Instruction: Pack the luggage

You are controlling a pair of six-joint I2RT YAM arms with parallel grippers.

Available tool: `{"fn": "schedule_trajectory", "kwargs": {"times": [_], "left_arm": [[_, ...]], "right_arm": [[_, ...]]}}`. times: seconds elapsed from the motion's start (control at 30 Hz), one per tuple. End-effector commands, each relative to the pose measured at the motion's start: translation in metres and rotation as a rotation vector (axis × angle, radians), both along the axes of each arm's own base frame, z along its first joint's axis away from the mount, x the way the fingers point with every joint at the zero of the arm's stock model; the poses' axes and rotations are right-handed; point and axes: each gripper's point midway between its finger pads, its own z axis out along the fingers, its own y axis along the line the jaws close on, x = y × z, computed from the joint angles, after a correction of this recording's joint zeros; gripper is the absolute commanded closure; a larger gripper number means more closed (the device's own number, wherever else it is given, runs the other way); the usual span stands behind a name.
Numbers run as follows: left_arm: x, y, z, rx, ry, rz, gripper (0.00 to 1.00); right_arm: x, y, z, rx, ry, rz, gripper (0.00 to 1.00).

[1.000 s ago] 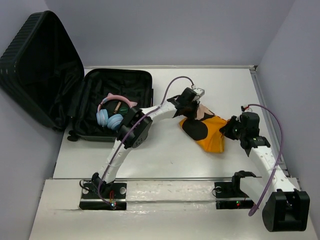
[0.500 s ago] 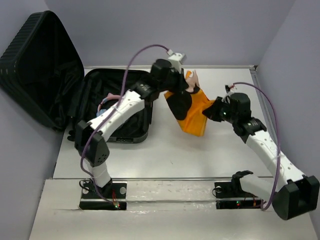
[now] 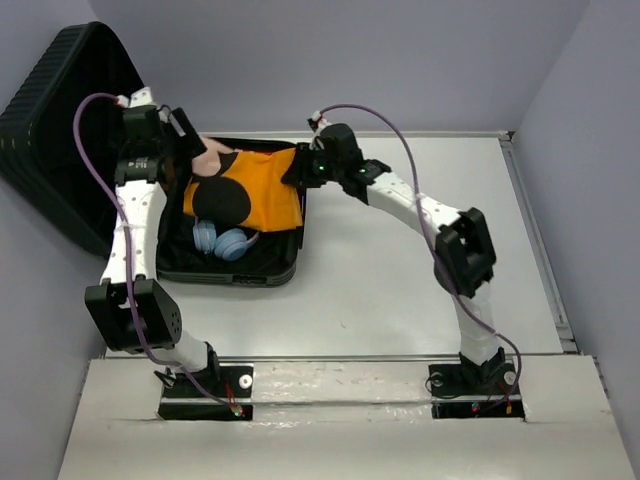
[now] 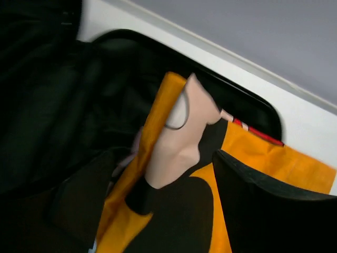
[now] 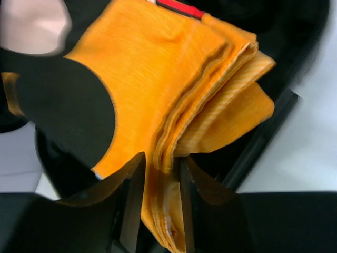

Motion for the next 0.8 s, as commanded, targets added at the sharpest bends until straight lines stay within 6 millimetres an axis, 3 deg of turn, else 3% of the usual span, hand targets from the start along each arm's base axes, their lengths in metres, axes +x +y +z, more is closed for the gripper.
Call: {"fn": "schedule_trajectory", "kwargs": {"times": [0.0,0.03,0.07,0.1,0.17,0.2,0.27,0.3,0.33,0.37,0.47,0.5,0.6,0.63,0.67,0.7,0.73,0.77], "left_arm": [[-0.015,0.084,-0.002,0.043,0.047,0.278,0.01],[-0.017,0.082,0.009,0.043,0.003,0.274,0.01],[-0.031,0.077,0.025,0.036,-0.049,0.272,0.01],[-0.039,0.075,0.037,0.03,-0.084,0.276,0.01],[-0.06,0.071,0.058,0.025,-0.141,0.281,0.01],[-0.085,0.069,0.072,0.031,-0.192,0.293,0.01],[-0.115,0.07,0.075,0.043,-0.21,0.322,0.01],[-0.145,0.073,0.075,0.059,-0.231,0.357,0.02],[-0.161,0.077,0.072,0.068,-0.235,0.386,0.02],[-0.192,0.086,0.07,0.085,-0.27,0.461,0.03],[-0.242,0.108,0.059,0.132,-0.282,0.623,0.04],[-0.27,0.127,0.047,0.166,-0.244,0.764,0.04],[-0.296,0.157,0.026,0.261,-0.166,0.983,0.04],[-0.297,0.163,0.024,0.289,-0.16,1.023,0.04],[-0.297,0.169,0.017,0.328,-0.142,1.056,0.04],[-0.301,0.178,0.021,0.375,-0.133,1.133,0.01],[-0.298,0.181,0.031,0.392,-0.151,1.155,0.02],[-0.294,0.184,0.044,0.402,-0.169,1.172,0.02]], "right_arm": [[0.002,0.052,-0.055,-0.074,0.082,0.134,0.25],[0.003,0.054,-0.061,-0.096,0.092,0.146,0.17],[0.005,0.055,-0.058,-0.11,0.087,0.153,0.07],[0.006,0.055,-0.062,-0.121,0.079,0.164,0.03],[0.006,0.056,-0.054,-0.118,0.053,0.176,0.02],[0.005,0.056,-0.048,-0.111,0.045,0.184,0.02],[-0.001,0.057,-0.028,-0.105,-0.003,0.199,0.02],[-0.006,0.058,-0.023,-0.113,-0.025,0.213,0.02],[-0.007,0.056,-0.015,-0.111,-0.042,0.211,0.02],[-0.016,0.059,0.003,-0.097,-0.073,0.226,0.02],[-0.026,0.055,0.027,-0.077,-0.119,0.263,0.02],[-0.036,0.051,0.041,-0.064,-0.136,0.284,0.02],[-0.056,0.035,0.074,-0.045,-0.197,0.304,0.01],[-0.062,0.029,0.077,-0.055,-0.217,0.315,0.01],[-0.07,0.022,0.06,-0.083,-0.196,0.328,0.01],[-0.084,0.011,0.08,-0.072,-0.248,0.337,0.02],[-0.09,0.005,0.076,-0.076,-0.252,0.342,0.02],[-0.098,0.0,0.05,-0.094,-0.226,0.355,0.04]]}}
